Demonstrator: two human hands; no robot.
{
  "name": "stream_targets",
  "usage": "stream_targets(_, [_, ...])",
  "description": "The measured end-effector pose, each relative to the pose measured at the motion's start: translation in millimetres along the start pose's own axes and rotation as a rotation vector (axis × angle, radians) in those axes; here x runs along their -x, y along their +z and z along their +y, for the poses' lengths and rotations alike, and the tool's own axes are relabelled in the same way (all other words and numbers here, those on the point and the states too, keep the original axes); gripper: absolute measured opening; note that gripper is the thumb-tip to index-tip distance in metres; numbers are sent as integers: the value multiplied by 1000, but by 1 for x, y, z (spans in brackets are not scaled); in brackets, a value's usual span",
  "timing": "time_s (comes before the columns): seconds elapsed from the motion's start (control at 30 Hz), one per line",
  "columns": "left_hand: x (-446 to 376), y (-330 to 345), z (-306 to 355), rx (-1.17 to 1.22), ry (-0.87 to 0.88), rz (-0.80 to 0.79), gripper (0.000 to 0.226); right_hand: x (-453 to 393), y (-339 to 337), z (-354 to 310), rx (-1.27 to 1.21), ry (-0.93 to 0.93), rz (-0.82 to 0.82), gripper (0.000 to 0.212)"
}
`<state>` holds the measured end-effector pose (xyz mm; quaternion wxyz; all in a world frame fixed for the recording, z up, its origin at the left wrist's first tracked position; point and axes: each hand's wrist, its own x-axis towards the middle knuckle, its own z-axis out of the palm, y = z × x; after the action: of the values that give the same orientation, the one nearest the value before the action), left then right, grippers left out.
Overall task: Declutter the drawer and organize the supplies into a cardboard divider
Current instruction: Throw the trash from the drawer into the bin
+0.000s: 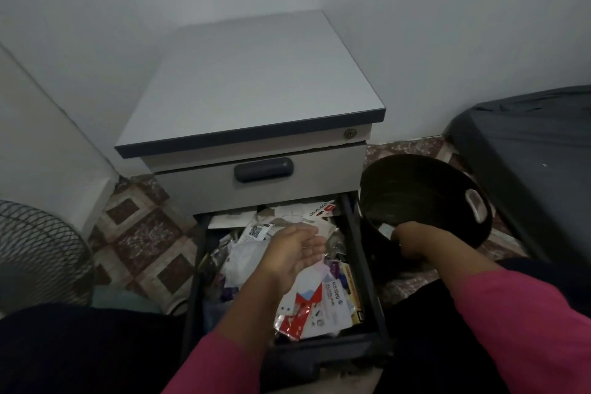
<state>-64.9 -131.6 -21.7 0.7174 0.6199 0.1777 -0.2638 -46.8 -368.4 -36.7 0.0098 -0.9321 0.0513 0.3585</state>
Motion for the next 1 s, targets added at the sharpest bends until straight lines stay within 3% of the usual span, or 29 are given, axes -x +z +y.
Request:
stream_targets(0.17, [19,-31,0,-119,27,61,15,16,9,-18,50,32,-77,49])
stream_targets(0.37, [29,-67,11,-322,120,165,10,18,18,-52,-207,79,261,24])
stream_targets(0.43, [23,-84,7,-474,177,244,11,19,22,-66,-283,44,316,15])
stream_targets(0.5, [18,-100,0,-790,200,292,11,21,27,-79,-348,35,273,11])
stream_targets(0.57, [13,-114,-9,-1218,105,221,59,25,33,-91,-422,13,182,10])
stream_targets(0.63, [10,-119,-18,-1358,-45,37,101,28,40,-99,-486,-8,115,15])
stream_targets(0.73, [10,-110,-37,-1392,-126,-101,120,28,48,-105,-542,-59,105,13])
stream_targets(0.9, [-3,-100,-51,-1529,153,105,106,24,57,-107,-545,-95,162,30])
stream_targets(1.0, [-7,-103,-45,-1442,211,143,79,17,59,-110,-610,-70,190,32])
